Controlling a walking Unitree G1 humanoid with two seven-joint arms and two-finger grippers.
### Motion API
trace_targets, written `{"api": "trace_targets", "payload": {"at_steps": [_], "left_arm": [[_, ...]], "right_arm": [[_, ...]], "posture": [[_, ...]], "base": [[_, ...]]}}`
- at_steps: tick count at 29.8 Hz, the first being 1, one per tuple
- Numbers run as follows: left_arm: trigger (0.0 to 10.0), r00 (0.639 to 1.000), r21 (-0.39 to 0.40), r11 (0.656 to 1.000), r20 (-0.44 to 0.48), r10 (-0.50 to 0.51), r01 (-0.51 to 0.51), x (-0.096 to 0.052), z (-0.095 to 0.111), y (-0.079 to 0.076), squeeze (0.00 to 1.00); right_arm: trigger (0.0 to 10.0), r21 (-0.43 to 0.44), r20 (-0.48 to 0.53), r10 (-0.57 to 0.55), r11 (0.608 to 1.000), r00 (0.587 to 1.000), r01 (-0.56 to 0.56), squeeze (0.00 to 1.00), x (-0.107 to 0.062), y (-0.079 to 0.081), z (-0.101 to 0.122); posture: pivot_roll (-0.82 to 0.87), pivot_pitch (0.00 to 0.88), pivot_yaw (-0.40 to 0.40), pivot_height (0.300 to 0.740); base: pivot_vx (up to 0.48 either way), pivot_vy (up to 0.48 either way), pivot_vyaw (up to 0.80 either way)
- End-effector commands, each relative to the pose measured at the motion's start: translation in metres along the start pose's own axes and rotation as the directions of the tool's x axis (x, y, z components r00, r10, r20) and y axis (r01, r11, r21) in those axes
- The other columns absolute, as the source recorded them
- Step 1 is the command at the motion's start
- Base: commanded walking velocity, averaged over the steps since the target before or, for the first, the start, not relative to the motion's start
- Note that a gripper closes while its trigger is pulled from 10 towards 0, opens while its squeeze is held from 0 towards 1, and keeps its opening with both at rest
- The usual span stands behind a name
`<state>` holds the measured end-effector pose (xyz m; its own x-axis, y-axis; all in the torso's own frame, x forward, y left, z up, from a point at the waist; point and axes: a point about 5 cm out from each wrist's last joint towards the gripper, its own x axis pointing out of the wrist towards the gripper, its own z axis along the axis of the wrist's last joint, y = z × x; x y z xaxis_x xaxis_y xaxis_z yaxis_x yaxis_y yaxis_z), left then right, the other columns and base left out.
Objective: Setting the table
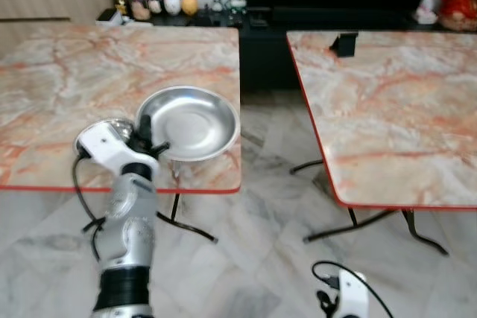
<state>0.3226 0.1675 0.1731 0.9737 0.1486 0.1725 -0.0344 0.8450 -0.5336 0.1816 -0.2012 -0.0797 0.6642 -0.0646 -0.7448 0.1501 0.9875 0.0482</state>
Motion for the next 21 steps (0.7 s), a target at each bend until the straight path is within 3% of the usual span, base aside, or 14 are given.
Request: {"api": "trace_targets", "payload": {"at_steps": [1, 21], "left_arm": [[10.0, 1.0, 0.022, 1.0, 0.017, 0.002, -0.002, 0.0017, 0.0062, 0.0016, 0.0], [10.0, 1.0, 0.029, 1.0, 0.012, -0.004, 0.004, 0.0017, 0.0044, 0.0004, 0.0]], "right_arm": [[10.0, 0.003, -0.015, 0.006, 1.0, 1.0, -0.006, 0.0, -0.0005, 0.0043, -0.0045], [10.0, 0.015, -0.025, 0.002, 1.0, 1.0, -0.001, 0.0, -0.0008, 0.0042, -0.0061]], "posture": [[0.05, 0.0, -0.037, 0.74], [0.05, 0.0, -0.038, 0.74]], "base": [[0.0, -0.48, 0.0], [0.0, -0.48, 0.0]]}}
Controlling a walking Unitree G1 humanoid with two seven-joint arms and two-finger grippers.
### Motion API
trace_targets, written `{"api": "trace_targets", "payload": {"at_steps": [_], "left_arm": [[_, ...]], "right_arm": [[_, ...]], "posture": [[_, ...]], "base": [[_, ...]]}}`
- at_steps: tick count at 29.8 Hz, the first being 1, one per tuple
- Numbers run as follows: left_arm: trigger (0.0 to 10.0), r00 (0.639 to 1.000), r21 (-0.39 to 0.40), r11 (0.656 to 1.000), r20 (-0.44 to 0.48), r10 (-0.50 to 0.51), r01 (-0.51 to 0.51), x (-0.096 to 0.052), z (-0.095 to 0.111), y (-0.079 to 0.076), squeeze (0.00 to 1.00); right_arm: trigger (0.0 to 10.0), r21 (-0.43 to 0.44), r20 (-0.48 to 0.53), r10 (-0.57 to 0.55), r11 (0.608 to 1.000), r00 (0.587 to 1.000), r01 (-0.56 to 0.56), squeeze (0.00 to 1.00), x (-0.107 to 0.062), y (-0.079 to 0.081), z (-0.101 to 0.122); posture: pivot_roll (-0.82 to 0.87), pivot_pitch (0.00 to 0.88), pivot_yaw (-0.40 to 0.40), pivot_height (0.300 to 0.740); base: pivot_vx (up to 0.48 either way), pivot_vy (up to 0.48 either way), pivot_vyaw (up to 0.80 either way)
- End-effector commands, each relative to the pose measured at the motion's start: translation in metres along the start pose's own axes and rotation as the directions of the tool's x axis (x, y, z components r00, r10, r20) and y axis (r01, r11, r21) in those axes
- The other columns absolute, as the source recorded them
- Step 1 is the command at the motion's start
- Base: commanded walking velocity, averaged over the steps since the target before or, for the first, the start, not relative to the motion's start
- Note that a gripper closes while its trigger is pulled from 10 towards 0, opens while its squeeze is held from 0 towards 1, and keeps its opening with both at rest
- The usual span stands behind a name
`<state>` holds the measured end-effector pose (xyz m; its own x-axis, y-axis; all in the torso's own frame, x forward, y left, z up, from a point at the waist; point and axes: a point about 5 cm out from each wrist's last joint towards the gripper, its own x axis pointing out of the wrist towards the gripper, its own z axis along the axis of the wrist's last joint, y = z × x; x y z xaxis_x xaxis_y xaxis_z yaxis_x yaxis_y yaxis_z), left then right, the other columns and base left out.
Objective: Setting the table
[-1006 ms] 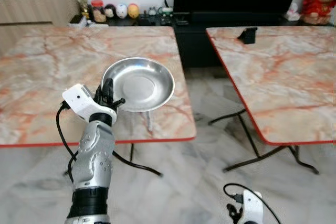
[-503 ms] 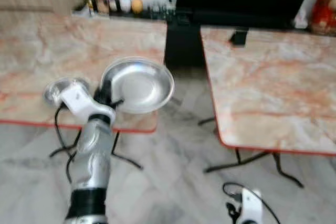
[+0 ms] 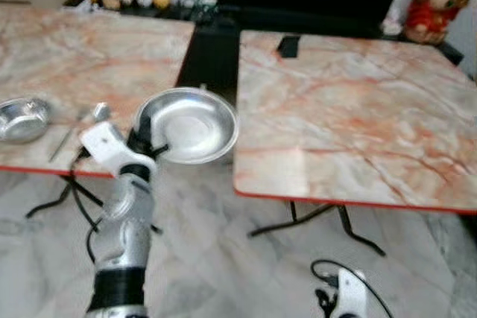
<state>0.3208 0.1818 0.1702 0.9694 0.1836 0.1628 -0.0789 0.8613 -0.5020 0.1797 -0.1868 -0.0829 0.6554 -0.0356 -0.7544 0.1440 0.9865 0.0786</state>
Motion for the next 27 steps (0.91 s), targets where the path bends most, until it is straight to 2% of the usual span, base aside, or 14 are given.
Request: {"api": "trace_targets", "payload": {"at_steps": [1, 27], "left_arm": [[10.0, 0.999, -0.015, 0.999, 0.003, -0.039, 0.039, 0.0013, -0.0002, -0.0134, 0.0], [10.0, 0.999, -0.008, 0.999, 0.0, -0.036, 0.036, 0.0016, -0.0009, -0.0109, 0.0]], "right_arm": [[10.0, 0.0, -0.007, -0.025, 1.0, 1.0, 0.025, 0.0, -0.0012, -0.0094, -0.0004], [10.0, -0.002, -0.008, -0.02, 1.0, 1.0, 0.02, 0.0, -0.0016, -0.0091, -0.0016]], "posture": [[0.05, 0.0, -0.037, 0.74], [0.05, 0.0, -0.04, 0.74]], "base": [[0.0, -0.48, 0.0], [0.0, -0.48, 0.0]]}}
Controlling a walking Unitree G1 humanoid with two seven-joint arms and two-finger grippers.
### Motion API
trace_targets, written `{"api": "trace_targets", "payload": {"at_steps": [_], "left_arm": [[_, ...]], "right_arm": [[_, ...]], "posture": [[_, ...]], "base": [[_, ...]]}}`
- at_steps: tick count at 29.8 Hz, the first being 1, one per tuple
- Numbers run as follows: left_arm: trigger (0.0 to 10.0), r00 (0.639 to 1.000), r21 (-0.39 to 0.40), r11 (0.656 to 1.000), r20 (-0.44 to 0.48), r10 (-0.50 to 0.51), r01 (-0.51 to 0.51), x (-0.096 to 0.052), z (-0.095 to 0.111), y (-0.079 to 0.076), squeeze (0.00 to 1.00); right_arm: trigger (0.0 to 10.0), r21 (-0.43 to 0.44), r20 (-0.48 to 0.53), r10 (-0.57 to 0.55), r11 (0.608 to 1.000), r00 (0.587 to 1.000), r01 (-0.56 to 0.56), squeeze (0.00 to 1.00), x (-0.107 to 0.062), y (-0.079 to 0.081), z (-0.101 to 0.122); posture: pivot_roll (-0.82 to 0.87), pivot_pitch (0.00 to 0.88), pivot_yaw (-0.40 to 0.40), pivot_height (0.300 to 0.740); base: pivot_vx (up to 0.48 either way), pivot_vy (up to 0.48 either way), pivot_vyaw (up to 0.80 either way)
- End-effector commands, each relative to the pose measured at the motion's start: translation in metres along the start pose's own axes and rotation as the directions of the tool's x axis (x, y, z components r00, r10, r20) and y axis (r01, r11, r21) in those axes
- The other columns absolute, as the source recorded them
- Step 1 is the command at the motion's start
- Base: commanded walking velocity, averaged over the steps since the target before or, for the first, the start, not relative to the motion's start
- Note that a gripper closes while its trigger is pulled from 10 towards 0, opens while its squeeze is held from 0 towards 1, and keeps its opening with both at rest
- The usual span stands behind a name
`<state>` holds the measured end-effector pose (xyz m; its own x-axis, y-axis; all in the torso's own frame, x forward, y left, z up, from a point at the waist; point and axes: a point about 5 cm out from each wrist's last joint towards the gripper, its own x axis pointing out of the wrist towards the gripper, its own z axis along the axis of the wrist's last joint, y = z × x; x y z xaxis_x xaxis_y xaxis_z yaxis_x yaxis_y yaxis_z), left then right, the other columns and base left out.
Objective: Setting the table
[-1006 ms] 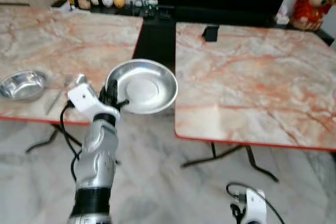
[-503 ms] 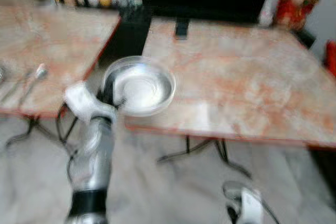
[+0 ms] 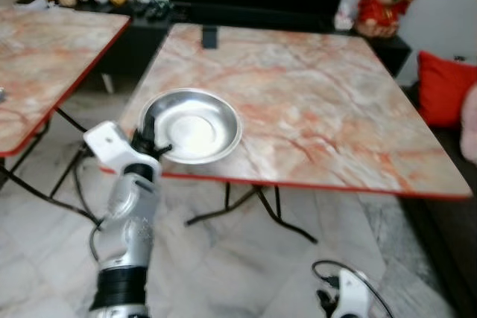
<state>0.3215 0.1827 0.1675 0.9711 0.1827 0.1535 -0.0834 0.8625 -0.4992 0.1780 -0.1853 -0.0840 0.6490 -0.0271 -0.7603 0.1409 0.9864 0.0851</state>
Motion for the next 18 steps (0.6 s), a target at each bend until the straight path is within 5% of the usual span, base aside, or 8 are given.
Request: {"api": "trace_targets", "payload": {"at_steps": [1, 12, 18], "left_arm": [[10.0, 0.999, -0.01, 0.999, 0.009, -0.04, 0.04, 0.001, 0.001, -0.013, 0.0], [10.0, 0.998, 0.072, 0.995, -0.013, -0.067, 0.068, 0.007, 0.001, -0.008, 0.0], [10.0, 0.998, 0.096, 0.993, 0.0, -0.069, 0.069, 0.011, 0.004, -0.01, 0.0]], "right_arm": [[10.0, -0.004, 0.002, -0.026, 1.0, 1.0, 0.026, 0.0, -0.001, -0.01, 0.001], [10.0, 0.022, 0.011, -0.036, 0.999, 0.999, 0.036, 0.0, -0.001, -0.008, 0.001], [10.0, 0.032, 0.014, -0.036, 0.999, 0.999, 0.036, 0.0, 0.0, -0.007, 0.002]], "posture": [[0.05, 0.0, -0.04, 0.74], [0.05, 0.0, -0.004, 0.74], [0.05, 0.0, -0.009, 0.74]], "base": [[0.0, -0.48, 0.0], [0.0, -0.48, 0.0], [0.0, -0.112, 0.0]]}}
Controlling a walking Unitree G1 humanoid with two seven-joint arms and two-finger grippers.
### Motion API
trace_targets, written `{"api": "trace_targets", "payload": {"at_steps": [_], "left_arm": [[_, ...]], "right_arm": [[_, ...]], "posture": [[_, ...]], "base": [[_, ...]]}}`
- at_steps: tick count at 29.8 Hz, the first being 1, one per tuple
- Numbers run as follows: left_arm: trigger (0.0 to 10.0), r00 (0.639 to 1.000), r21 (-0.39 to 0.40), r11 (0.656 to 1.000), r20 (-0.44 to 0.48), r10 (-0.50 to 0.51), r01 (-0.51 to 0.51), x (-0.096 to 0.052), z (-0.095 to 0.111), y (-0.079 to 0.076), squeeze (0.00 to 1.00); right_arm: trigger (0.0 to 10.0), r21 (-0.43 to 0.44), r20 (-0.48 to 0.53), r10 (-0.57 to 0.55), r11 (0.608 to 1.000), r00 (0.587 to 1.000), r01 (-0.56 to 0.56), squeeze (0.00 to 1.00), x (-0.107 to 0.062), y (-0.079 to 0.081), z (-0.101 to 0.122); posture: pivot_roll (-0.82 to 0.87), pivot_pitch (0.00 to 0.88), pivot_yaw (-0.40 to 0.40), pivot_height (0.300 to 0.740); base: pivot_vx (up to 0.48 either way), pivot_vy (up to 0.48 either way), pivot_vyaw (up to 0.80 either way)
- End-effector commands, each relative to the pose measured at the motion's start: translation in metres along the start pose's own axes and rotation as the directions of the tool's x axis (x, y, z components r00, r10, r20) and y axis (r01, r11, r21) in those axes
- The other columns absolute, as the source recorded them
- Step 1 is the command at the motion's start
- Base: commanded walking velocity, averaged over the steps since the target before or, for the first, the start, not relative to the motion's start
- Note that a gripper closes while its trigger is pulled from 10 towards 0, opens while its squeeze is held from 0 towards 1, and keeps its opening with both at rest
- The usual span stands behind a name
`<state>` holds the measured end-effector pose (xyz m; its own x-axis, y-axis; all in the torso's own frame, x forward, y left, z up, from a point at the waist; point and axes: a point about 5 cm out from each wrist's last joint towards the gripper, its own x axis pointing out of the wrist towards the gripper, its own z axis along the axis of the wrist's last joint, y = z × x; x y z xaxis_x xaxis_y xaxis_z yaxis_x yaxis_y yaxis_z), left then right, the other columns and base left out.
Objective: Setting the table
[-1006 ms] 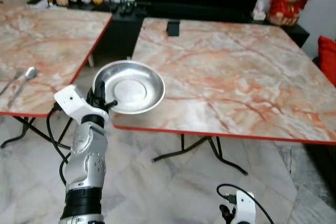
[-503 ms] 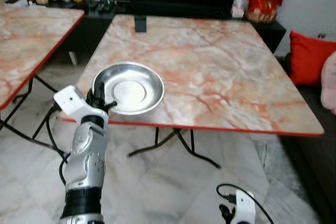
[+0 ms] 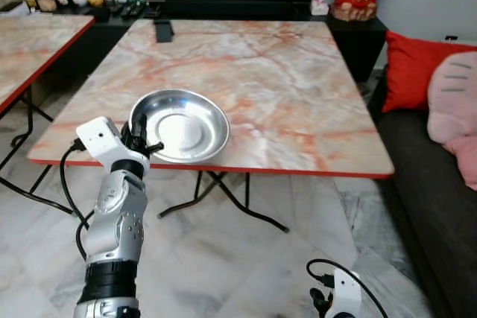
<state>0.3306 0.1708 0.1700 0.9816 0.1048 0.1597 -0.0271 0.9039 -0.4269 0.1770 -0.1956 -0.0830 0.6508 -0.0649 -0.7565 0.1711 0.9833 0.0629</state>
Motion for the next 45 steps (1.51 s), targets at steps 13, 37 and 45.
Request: {"api": "trace_targets", "payload": {"at_steps": [13, 37, 45], "left_arm": [[10.0, 1.0, 0.047, 0.999, 0.026, 0.012, -0.013, 0.002, 0.007, 0.009, 0.0], [10.0, 0.999, 0.039, 0.999, 0.033, 0.035, -0.036, 0.002, 0.009, 0.012, 0.0], [10.0, 0.999, 0.036, 0.999, 0.029, 0.026, -0.027, 0.002, 0.008, 0.01, 0.0]], "right_arm": [[10.0, 0.017, 0.006, 0.002, 1.0, 1.0, -0.002, 0.0, 0.0, 0.001, 0.001], [10.0, 0.02, 0.006, 0.01, 1.0, 1.0, -0.01, 0.0, 0.001, 0.002, 0.002], [10.0, 0.02, 0.009, 0.007, 1.0, 1.0, -0.007, 0.0, 0.001, 0.002, 0.003]], "posture": [[0.04, 0.0, -0.02, 0.74], [0.05, 0.0, -0.026, 0.74], [0.04, 0.0, -0.024, 0.74]], "base": [[0.0, 0.0, 0.0], [0.152, 0.0, 0.0], [0.388, 0.0, 0.0]]}}
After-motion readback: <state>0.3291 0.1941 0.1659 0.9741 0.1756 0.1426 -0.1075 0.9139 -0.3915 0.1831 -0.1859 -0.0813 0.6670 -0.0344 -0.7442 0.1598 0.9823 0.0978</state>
